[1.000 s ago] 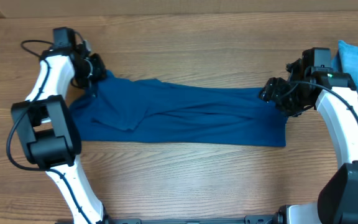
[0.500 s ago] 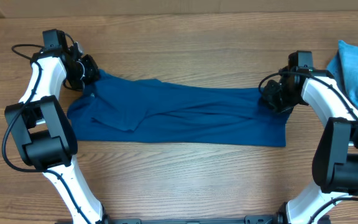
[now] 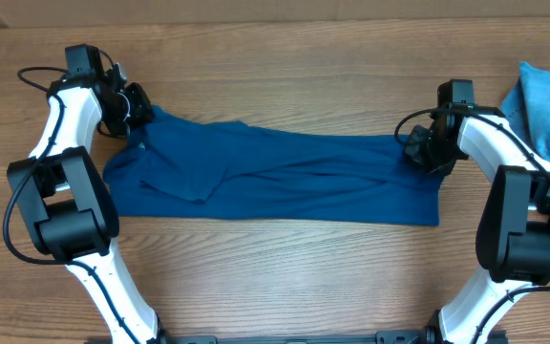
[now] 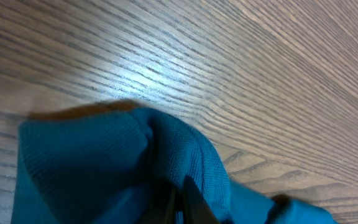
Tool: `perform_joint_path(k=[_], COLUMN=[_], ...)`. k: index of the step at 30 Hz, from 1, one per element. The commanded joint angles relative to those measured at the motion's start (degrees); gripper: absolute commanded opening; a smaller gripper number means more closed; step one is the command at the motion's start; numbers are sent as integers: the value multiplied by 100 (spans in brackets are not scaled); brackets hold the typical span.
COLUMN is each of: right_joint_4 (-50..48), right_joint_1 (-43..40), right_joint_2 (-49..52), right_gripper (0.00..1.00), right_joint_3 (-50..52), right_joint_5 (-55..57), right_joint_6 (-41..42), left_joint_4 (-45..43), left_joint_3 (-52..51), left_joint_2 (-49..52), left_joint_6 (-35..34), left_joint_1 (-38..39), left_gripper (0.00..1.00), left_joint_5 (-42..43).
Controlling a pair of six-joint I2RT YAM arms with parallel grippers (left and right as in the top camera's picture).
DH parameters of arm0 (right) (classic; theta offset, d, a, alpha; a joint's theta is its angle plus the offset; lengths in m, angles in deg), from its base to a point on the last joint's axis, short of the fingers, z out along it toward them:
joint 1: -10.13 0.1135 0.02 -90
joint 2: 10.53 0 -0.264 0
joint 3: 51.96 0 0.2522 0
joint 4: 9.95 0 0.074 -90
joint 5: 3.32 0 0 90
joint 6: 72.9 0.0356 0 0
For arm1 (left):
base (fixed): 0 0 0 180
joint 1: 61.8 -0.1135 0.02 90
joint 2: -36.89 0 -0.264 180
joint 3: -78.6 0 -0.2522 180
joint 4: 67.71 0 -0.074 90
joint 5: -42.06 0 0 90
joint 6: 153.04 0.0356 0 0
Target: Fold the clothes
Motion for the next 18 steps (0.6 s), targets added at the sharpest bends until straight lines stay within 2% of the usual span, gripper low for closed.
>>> perform_joint_path(k=[1,14,18], right_joint_4=[-17,79,92], right_joint_1=[9,9,9], right_joint_2=[367,369,369], right_gripper=[23,24,24], right_joint_3=[46,46,46], right_joint_5=[507,590,590], right_joint_6=[15,-92,-92], left_joint_4=[-173,-778,-1025], left_joint_3=[57,57,57], left_joint_2=[-11,-11,-11], left_joint_6=[-13,96,92], left_joint_1=[-116,-564,-632], left_gripper=[5,6,10], left_joint_5=[-190,-186,-168])
